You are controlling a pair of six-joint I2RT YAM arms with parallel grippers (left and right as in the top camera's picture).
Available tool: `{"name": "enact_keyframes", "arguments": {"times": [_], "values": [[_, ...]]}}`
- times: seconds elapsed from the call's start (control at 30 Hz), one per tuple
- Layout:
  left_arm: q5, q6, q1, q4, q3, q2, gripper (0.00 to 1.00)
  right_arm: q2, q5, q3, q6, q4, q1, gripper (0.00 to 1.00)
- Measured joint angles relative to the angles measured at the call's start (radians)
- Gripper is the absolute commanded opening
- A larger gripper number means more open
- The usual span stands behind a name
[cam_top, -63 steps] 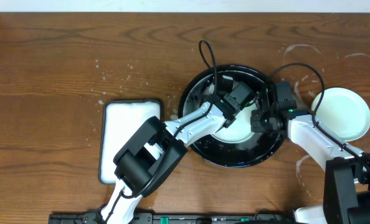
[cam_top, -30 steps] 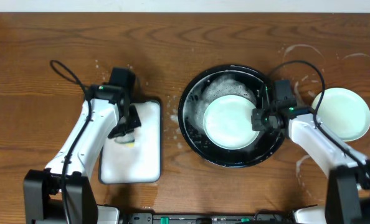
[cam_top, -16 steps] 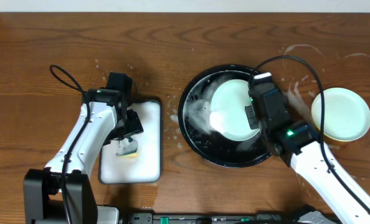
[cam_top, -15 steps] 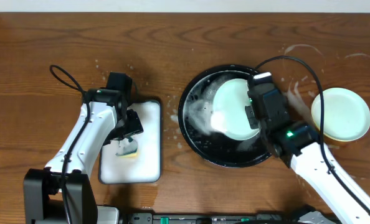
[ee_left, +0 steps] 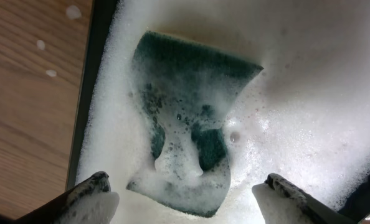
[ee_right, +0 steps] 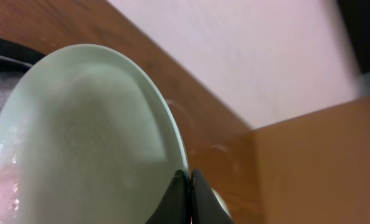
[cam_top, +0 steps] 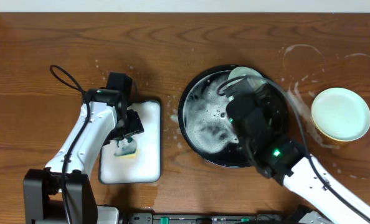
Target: Clean dirty plates on tray and stack at the side
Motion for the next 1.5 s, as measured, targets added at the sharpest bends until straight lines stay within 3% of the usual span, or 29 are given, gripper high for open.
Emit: {"name": "enact_keyframes", "arguments": {"times": [0.17,0.47,1.5], "values": [[0.0,0.0,0.0,0.0,0.0,0.0,0.8,0.0,0.131,0.0,-0.104,0.039,0.089,0.01],[0.0,0.0,0.0,0.0,0.0,0.0,0.81,0.0,0.216,0.0,-0.166,0.045,0.179,0.01],[0.0,0.0,0.0,0.0,0.0,0.0,0.82,0.0,0.292,0.0,-0.181,0.05,0.182,0.01]]}}
